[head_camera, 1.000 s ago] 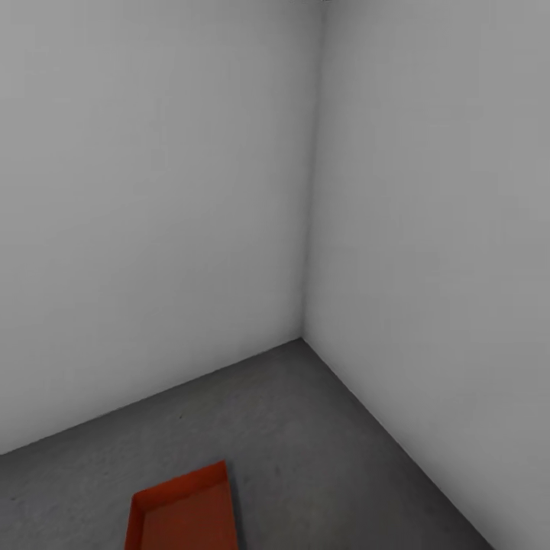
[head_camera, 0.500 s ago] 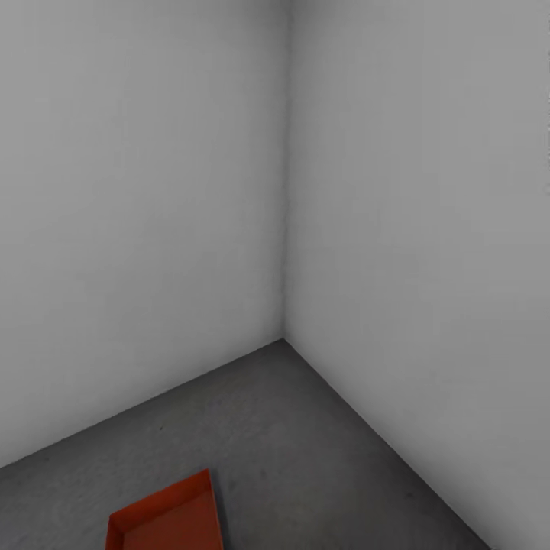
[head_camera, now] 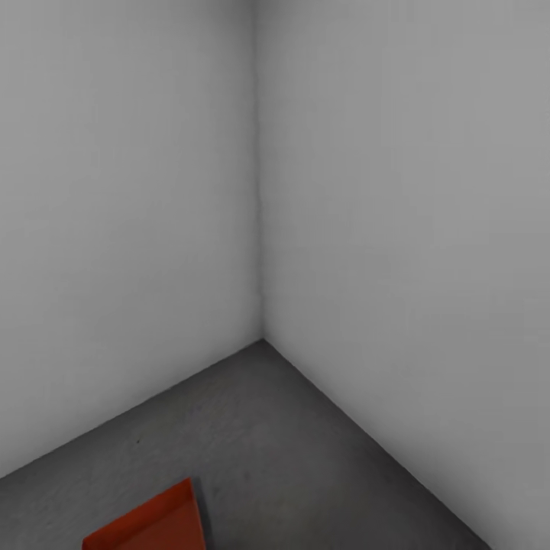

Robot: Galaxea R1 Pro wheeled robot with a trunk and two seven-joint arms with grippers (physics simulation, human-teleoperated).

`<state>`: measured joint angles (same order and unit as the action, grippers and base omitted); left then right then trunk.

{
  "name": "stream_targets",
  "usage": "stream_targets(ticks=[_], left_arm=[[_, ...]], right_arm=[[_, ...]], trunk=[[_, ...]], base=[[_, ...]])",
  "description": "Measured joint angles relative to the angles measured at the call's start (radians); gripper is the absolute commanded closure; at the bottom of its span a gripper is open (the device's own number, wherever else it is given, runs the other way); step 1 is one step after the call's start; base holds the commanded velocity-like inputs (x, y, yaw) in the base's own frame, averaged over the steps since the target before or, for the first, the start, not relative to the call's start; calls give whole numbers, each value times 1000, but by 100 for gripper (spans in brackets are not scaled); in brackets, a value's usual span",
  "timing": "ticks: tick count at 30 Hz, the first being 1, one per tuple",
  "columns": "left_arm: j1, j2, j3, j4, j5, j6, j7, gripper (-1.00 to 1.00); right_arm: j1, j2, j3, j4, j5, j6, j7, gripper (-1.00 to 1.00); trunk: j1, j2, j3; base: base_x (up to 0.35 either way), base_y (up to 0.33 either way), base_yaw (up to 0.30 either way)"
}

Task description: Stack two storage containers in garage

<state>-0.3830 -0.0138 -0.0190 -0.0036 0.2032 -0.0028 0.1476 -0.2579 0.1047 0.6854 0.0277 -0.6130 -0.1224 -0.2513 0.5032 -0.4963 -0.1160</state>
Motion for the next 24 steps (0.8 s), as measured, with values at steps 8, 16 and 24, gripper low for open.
stream_targets(ticks=[8,16,24], left_arm=[[0,0,0,0,0,0,0,-100],[0,0,0,0,0,0,0,-100],[0,0,0,0,0,0,0,-100]], right_arm=[[0,0,0,0,2,0,0,-100],[0,1,0,-1,2,0,0,-100],[0,3,0,-1,3,0,0,-100]], trunk=[[0,0,0],[0,0,0],[0,0,0]], base=[[0,0,-286],[0,0,-286],[0,0,-286]])
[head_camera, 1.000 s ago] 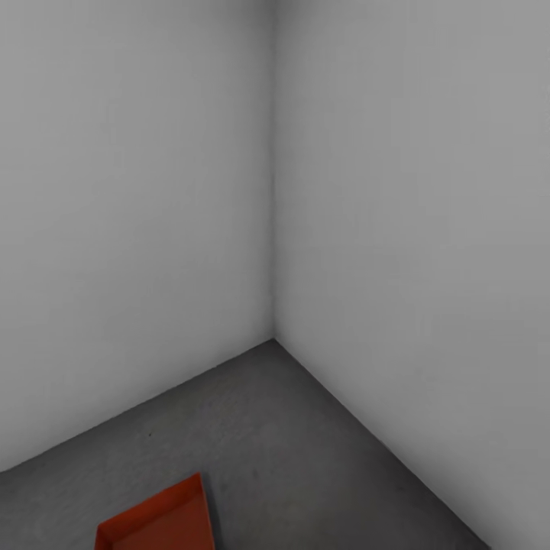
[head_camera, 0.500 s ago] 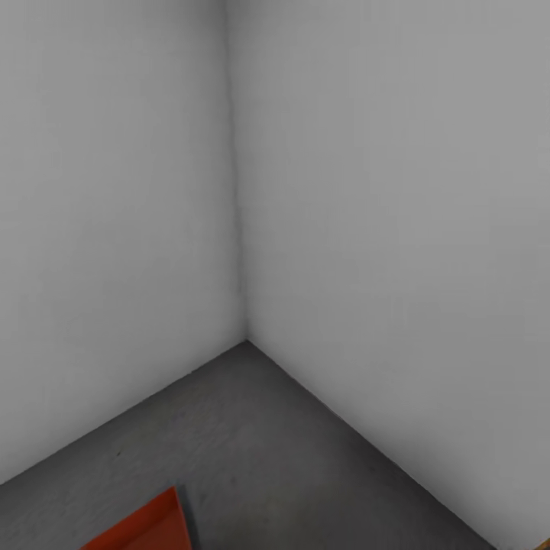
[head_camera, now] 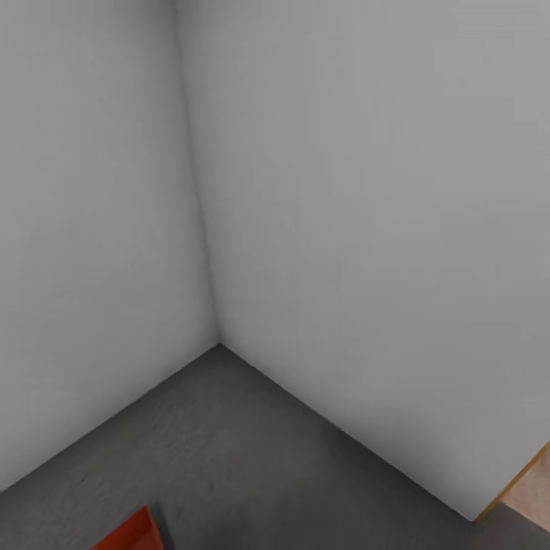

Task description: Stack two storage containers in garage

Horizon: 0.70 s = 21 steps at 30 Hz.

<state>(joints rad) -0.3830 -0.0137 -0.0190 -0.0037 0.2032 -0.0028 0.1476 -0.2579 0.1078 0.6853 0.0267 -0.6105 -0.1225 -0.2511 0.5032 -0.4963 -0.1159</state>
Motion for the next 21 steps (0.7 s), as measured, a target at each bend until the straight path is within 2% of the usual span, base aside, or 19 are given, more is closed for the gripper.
stream_targets(ticks=[17,21], left_arm=[[0,0,0,1,0,0,0,-100],[0,-1,0,1,0,0,0,-100]], right_arm=[[0,0,0,0,0,1,2,-100],[0,-1,0,0,-1,3,1,-100]], trunk=[[0,0,6],[0,0,7]], base=[[0,0,-285],[0,0,-108]])
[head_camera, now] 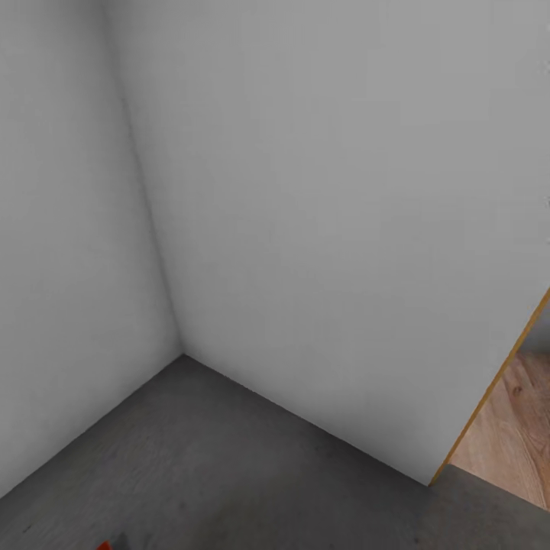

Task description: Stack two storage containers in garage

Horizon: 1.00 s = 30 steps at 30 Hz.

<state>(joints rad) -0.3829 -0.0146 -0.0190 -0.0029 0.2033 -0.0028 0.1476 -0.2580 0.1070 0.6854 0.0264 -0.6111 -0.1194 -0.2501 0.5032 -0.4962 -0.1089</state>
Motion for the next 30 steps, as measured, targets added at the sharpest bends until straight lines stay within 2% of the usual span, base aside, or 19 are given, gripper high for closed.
stream_targets(ticks=[30], left_arm=[[0,-2,0,0,0,1,0,-100]], right_arm=[[0,-4,0,0,2,7,1,-100]], trunk=[[0,0,0]], base=[[0,0,-4]])
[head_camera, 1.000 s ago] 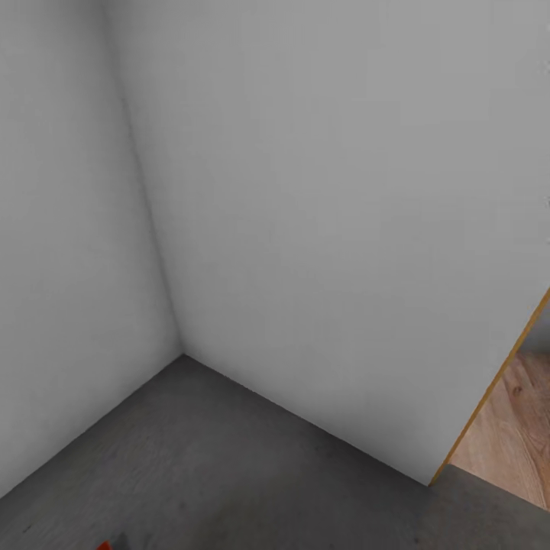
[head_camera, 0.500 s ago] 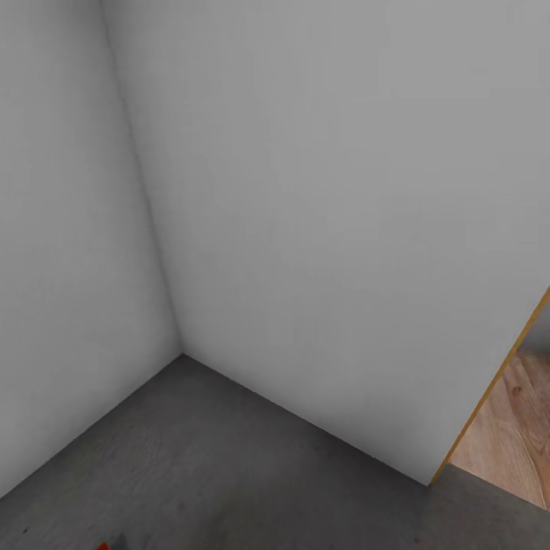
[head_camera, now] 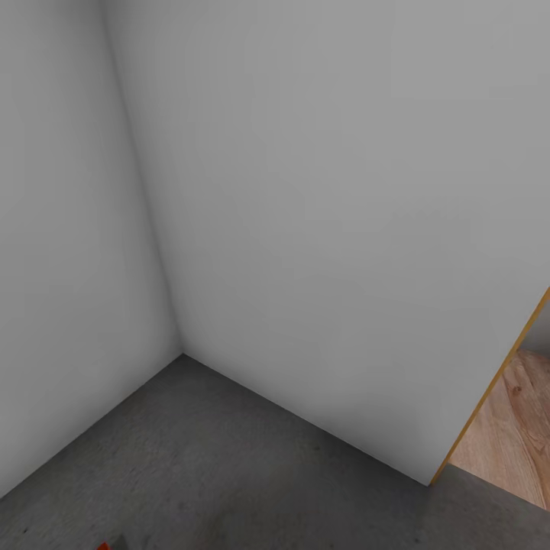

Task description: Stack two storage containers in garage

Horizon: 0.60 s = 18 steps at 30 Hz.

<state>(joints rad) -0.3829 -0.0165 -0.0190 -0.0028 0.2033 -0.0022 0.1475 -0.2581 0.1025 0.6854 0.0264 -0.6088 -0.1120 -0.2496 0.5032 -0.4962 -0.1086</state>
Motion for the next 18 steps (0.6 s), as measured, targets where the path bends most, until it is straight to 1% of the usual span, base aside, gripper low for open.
stream_targets(ticks=[4,7,11,18], left_arm=[[0,0,0,0,0,0,0,-100],[0,0,0,0,0,-1,0,-100],[0,0,0,0,0,0,0,-100],[0,4,0,-1,0,-1,0,-100]], right_arm=[[0,-1,0,0,0,-6,0,-100],[0,0,0,0,-3,-9,-1,-100],[0,3,0,0,-7,-10,0,-100],[0,3,0,0,-9,-10,0,-100]], trunk=[[0,0,0],[0,0,1],[0,0,4],[0,0,9]], base=[[0,0,-2],[0,0,-100],[0,0,-205],[0,0,-258]])
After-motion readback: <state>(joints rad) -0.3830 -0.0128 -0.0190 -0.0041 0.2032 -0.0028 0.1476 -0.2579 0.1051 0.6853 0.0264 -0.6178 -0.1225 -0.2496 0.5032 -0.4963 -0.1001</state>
